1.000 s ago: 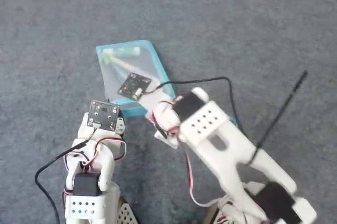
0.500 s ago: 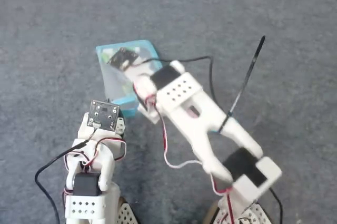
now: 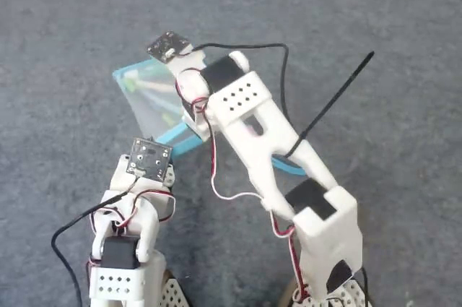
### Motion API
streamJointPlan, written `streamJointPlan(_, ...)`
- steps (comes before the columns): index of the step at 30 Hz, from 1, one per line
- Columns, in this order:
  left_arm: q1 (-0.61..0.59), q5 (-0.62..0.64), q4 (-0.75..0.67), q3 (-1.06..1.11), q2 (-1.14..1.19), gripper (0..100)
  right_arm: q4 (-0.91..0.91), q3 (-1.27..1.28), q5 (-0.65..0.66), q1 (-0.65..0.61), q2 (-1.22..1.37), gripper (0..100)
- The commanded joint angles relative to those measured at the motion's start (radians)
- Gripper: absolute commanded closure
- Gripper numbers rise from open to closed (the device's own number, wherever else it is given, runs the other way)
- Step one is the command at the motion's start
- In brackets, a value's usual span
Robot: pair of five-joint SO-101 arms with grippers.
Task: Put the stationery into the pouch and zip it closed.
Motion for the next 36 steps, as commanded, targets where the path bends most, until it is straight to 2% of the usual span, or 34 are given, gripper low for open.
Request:
streamJointPlan(1,0.044,-0.015,0.014,-0.008,-0.017,99,-0.005,-0.114,-0.011,0.024,-0.01,89.8)
streamJointPlan(4,0.046,-0.015,0.014,-0.008,-0.017,99,-0.004,-0.146,-0.009,0.022,-0.015,80.8)
streamJointPlan(6,0.044,-0.015,0.014,-0.008,-0.017,99,-0.004,-0.16,-0.009,0.022,-0.027,78.3)
streamJointPlan(11,0.04,-0.015,0.011,-0.008,-0.018,99,0.021,-0.161,0.002,0.05,-0.074,77.9)
streamJointPlan(19,0.037,-0.015,0.012,-0.008,-0.018,99,0.185,-0.147,0.086,0.059,-0.153,78.0)
streamJointPlan(23,0.035,-0.014,0.012,-0.008,-0.018,99,0.153,-0.037,0.087,0.134,-0.237,78.1)
streamJointPlan(26,-0.014,-0.002,-0.002,-0.013,-0.02,99,0.039,0.158,0.092,0.194,-0.285,78.2)
streamJointPlan(30,-0.155,0.092,-0.071,-0.013,-0.02,99,-0.262,0.597,0.147,0.196,-0.389,78.2)
streamJointPlan(34,-0.107,0.091,-0.071,-0.008,-0.017,99,-0.651,1.04,0.147,0.17,-0.585,78.2)
streamJointPlan(36,-0.078,0.089,-0.054,-0.008,-0.018,99,-0.762,1.198,0.155,0.134,-0.667,78.3)
